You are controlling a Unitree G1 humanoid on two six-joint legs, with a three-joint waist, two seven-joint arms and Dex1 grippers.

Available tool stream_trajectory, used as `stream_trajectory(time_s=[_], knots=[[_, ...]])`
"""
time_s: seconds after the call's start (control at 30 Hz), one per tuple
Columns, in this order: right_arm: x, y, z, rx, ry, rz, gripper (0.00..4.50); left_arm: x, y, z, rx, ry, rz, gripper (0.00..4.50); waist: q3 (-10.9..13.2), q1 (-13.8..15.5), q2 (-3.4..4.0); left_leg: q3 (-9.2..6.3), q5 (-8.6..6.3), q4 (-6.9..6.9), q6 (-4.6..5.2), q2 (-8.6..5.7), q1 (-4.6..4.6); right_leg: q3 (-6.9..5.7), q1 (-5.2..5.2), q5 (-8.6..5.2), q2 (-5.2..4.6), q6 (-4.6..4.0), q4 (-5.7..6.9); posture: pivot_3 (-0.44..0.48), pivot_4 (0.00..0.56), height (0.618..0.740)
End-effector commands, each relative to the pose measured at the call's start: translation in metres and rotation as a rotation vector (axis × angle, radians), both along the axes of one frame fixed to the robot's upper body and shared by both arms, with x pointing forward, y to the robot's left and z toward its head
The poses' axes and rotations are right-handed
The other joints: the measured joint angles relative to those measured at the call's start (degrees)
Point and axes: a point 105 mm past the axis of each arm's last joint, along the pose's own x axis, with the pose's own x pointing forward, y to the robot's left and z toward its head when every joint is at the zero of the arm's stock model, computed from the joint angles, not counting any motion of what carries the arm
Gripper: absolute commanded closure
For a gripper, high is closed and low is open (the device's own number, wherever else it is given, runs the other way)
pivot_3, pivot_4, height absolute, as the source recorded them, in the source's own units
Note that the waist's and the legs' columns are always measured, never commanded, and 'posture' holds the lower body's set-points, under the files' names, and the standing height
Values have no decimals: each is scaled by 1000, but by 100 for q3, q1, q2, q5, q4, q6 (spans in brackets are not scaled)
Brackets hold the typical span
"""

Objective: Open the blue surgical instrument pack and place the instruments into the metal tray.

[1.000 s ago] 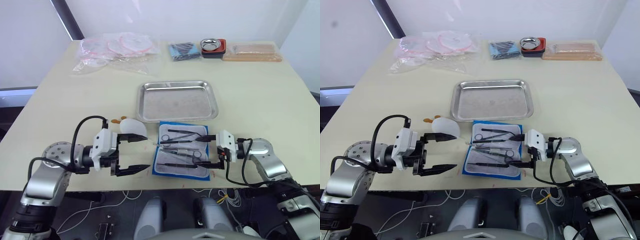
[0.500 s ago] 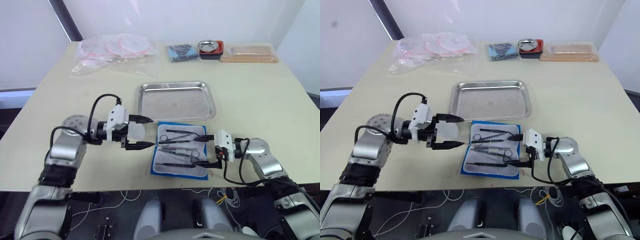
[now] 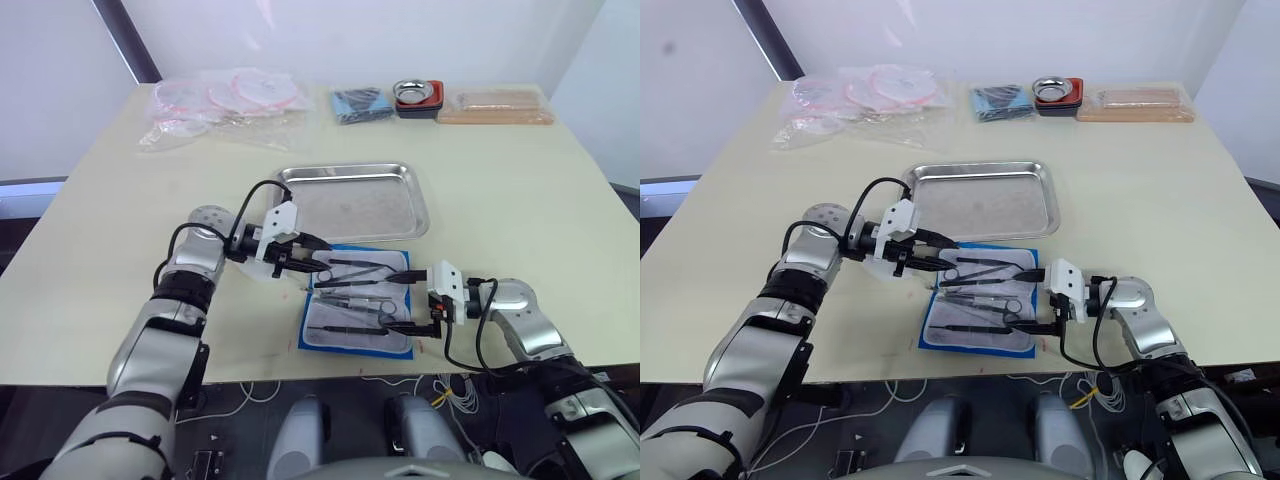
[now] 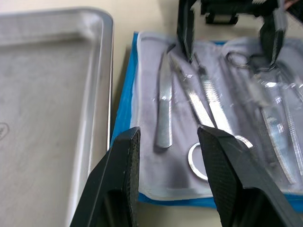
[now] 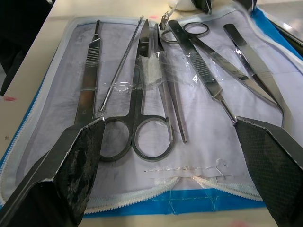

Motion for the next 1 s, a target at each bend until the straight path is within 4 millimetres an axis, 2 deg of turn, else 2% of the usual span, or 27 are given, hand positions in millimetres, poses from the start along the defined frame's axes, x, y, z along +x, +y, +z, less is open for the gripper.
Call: stream_trajectory(time_s=[0.03,0.2,0.27,0.3,0.33,0.37,0.4,0.6,1.0], knots=[[-9,-9,-35,-103,106,-41,0,2,-3,0,21,-11,-25,2462,0,-12,0,0,0,0,0,0,0,0,0,0,-1,1,0,0,150,740],[-9,-10,-35,-106,105,-44,0,2,-7,-7,33,10,-38,2462,-1,-27,0,-1,0,2,0,-1,2,1,1,1,-1,3,3,0,150,740],[-9,-10,-35,-108,105,-44,0,1,-8,-8,28,17,-44,2969,-1,-29,0,-1,0,3,0,-1,1,0,1,1,-1,3,2,0,150,740],[-9,-11,-35,-108,105,-44,0,1,-9,-9,27,21,-49,3044,-1,-30,1,-1,0,3,0,-1,1,0,1,1,-1,3,2,0,150,740],[-9,-11,-35,-109,105,-44,0,0,-9,-10,30,26,-54,3428,-1,-31,0,-1,0,3,0,-1,1,1,1,1,-1,4,2,0,150,740],[-9,-11,-35,-109,106,-43,0,-1,-9,-13,42,28,-58,4075,-1,-33,0,-1,0,3,0,-1,0,1,1,1,-1,4,1,0,150,740],[-9,-11,-34,-110,106,-42,0,-2,-8,-15,53,27,-61,4413,-1,-33,0,-1,0,3,0,-1,0,1,1,1,-1,4,1,0,150,740],[-11,-11,-33,-107,108,-24,0,-6,0,-23,81,53,-49,4413,-1,-44,1,-2,0,2,0,-1,0,1,1,1,-1,4,1,0,150,740],[-10,-7,-29,-103,84,28,0,-18,8,-22,60,57,-56,4413,-1,-74,1,-18,-1,-17,0,2,2,9,-5,-1,0,-1,-2,0,150,740]])
